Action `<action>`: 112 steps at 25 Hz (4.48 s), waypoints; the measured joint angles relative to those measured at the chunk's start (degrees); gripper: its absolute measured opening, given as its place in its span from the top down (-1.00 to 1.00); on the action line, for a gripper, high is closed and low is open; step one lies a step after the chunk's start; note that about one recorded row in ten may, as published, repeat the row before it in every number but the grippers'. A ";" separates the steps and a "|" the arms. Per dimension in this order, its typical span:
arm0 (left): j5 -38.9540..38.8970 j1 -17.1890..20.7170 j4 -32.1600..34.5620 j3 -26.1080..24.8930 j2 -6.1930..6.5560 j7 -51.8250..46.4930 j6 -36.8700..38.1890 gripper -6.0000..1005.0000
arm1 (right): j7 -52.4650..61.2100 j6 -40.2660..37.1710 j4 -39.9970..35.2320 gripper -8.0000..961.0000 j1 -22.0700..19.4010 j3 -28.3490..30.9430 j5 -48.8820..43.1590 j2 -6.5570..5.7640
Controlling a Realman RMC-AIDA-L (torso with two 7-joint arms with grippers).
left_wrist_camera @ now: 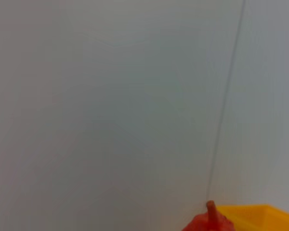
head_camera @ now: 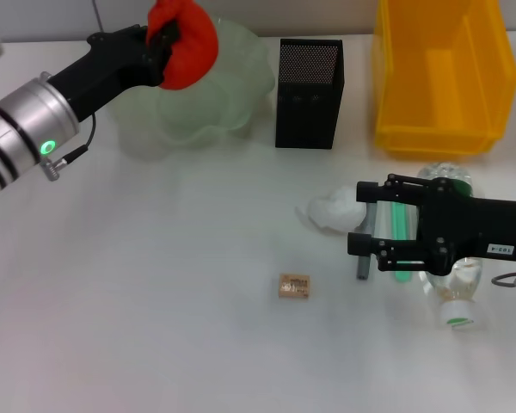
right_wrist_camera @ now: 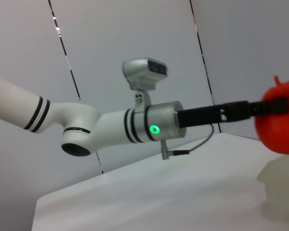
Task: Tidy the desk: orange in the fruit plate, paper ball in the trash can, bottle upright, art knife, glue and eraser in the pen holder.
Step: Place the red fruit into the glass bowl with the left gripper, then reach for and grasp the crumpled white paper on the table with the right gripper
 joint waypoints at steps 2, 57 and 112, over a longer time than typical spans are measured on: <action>-1.17 -0.88 -0.94 -0.06 -0.16 2.14 -2.32 0.86 | -0.03 0.01 0.09 -0.50 0.09 0.00 0.00 0.02; 16.64 14.98 11.70 16.79 4.16 -11.79 33.00 -0.70 | 62.55 -8.56 -28.43 -0.41 24.73 -4.70 -31.22 -4.27; 18.66 13.20 11.36 16.17 3.76 -13.33 28.80 -0.68 | 60.11 22.14 -13.52 -0.31 26.75 -35.01 -36.70 1.19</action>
